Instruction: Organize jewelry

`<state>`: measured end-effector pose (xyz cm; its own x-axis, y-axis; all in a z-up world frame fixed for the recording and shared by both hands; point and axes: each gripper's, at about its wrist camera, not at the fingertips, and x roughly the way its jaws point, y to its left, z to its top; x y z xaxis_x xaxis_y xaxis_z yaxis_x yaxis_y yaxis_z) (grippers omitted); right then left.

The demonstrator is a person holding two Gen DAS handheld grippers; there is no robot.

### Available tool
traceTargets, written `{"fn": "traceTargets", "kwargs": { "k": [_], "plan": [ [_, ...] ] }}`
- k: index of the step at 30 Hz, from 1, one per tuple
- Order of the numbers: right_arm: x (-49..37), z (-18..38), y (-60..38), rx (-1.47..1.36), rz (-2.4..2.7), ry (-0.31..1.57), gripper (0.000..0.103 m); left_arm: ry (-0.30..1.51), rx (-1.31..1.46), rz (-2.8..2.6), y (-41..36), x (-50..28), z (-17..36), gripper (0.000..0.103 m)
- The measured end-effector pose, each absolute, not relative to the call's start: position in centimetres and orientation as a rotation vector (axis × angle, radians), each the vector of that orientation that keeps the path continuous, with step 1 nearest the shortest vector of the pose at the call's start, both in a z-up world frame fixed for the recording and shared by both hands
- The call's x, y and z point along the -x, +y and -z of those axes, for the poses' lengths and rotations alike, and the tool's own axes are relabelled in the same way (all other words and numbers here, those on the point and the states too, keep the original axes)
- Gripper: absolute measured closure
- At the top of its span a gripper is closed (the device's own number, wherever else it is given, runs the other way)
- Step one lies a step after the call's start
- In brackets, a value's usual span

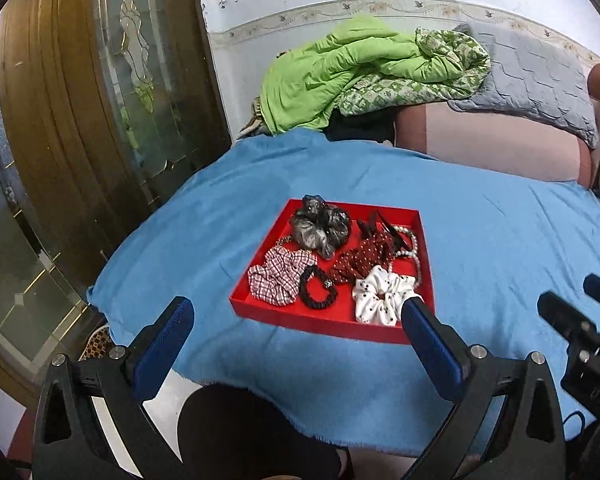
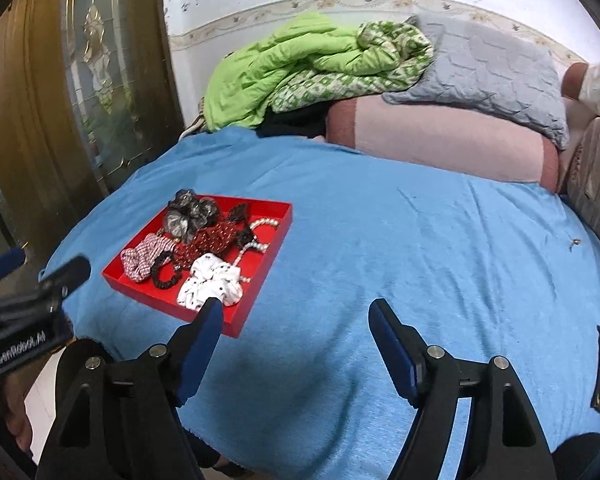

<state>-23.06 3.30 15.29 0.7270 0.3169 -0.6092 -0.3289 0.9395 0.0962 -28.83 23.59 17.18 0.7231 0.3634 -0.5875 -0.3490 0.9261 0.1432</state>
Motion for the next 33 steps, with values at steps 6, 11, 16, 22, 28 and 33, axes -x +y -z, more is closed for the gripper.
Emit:
{"fn": "traceTargets", "kwargs": {
  "k": [6,11,16,22,28,33],
  "plan": [
    [24.5,-16.3,4.0,0.061,-0.362,0.607,0.018,0.655,-0.014,-0.377,23.6,29.6,-17.3,0.0],
    [25.2,-16.5,4.4,0.093,-0.359,0.585,0.018,0.664,-0.006,-0.358,23.5,29.6,-17.2,0.0],
    [25.2,-16.5,4.3,0.094,-0.346,0.578,0.016,0.66,-0.009,-0.344,23.2,29.6,-17.4,0.0],
    [24.9,-16.2,4.4,0.095,-0.342,0.59,0.016,0.679,-0.002,-0.33,23.1,29.3,-17.1,0.0],
    [24.5,-15.7,4.3,0.09,-0.337,0.61,0.016,0.693,0.013,-0.313,23.3,29.0,-16.9,0.0],
    [24.2,-15.3,4.4,0.09,-0.339,0.628,0.016,0.711,0.017,-0.298,23.3,28.7,-16.4,0.0]
  ]
}}
